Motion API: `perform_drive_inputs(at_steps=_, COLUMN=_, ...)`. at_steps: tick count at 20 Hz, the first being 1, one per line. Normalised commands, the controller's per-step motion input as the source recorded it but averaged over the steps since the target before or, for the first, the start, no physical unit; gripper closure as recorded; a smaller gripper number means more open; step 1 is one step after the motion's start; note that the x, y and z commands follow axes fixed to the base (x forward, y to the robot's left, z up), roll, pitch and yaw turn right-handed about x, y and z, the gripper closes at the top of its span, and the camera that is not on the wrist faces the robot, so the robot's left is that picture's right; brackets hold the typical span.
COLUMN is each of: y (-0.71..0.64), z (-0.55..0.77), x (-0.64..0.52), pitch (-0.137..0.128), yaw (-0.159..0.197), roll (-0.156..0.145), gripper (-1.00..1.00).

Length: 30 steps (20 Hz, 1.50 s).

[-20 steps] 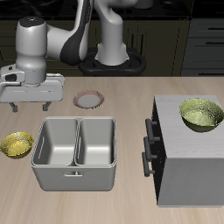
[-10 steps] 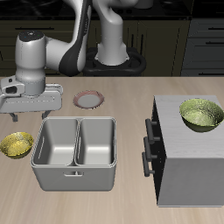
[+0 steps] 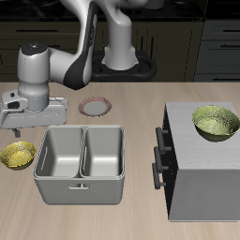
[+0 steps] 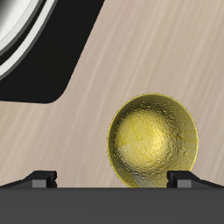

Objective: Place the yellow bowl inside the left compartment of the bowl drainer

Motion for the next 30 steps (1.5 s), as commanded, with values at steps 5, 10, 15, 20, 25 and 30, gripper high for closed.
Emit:
perform_drive_inputs(at_steps=5, y=0.03, z=-0.23, x=0.03, pitch=0.022, yaw=0.011, roll=0.003, gripper=-1.00)
perform_drive_inputs(at_steps=10, y=0.03, z=-0.25, x=0.02, pitch=0.026, yaw=0.012, roll=0.006, gripper=-1.00)
perform_drive_inputs(at_steps=15, y=-0.04, z=-0.18, x=0.01, pitch=0.023, yaw=0.006, roll=-0.005, gripper=-1.00)
perform_drive_inputs(at_steps=20, y=-0.01, z=-0.15, x=0.02, pitch=0.024, yaw=0.004, roll=0.000, gripper=-1.00)
perform_drive_inputs(at_steps=25, y=0.01, z=-0.17, x=-0.02, pitch=0.026, yaw=0.002, roll=0.000, gripper=-1.00)
perform_drive_inputs(at_steps=30, y=-0.03, z=-0.16, x=-0.04, pitch=0.031, yaw=-0.017, roll=-0.003, gripper=-1.00)
